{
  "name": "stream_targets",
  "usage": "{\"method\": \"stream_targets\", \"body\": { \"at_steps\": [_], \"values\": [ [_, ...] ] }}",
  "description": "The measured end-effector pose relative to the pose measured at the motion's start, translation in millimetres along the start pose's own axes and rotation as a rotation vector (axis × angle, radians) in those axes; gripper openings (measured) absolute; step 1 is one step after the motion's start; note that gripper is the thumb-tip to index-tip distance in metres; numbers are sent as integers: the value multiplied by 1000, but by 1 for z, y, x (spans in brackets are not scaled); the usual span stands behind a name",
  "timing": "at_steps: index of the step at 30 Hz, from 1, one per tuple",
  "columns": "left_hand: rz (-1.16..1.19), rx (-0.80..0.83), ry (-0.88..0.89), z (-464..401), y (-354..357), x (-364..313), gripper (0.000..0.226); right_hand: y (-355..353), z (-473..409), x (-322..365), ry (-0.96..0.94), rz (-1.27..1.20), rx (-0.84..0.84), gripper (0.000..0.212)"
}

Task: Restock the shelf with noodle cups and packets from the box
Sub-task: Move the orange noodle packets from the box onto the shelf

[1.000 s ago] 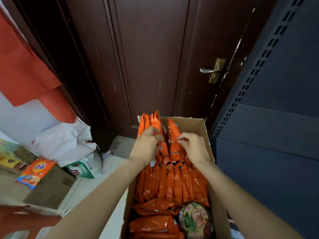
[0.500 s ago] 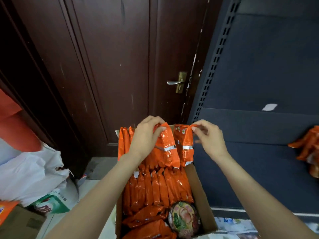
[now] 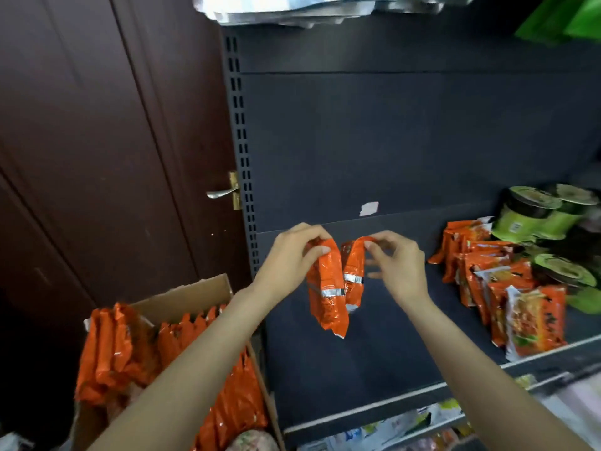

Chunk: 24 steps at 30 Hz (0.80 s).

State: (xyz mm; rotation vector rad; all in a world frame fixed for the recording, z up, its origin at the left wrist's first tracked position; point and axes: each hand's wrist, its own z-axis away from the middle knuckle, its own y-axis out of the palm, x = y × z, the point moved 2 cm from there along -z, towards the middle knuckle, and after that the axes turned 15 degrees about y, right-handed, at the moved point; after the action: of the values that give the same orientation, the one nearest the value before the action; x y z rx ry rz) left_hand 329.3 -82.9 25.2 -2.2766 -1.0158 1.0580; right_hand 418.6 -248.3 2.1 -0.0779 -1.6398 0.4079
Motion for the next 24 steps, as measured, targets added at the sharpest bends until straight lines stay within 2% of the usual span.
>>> {"method": "stream_targets", "body": {
  "at_steps": [9,17,20,24],
  "values": [
    [1,37,-108,-85,151,9,8,-117,-119,-87,119,80,-25,9],
    [-5,30,-233,-113,204,19,10,-146,-201,-140,204,91,-52,13],
    [-4,56,-270,-116,210,20,10,-134,-213,-152,178,200,17,21],
    [-16,62,-289,-115,213,22,10,-113,-216,-165,31,392,275,47]
  ]
}}
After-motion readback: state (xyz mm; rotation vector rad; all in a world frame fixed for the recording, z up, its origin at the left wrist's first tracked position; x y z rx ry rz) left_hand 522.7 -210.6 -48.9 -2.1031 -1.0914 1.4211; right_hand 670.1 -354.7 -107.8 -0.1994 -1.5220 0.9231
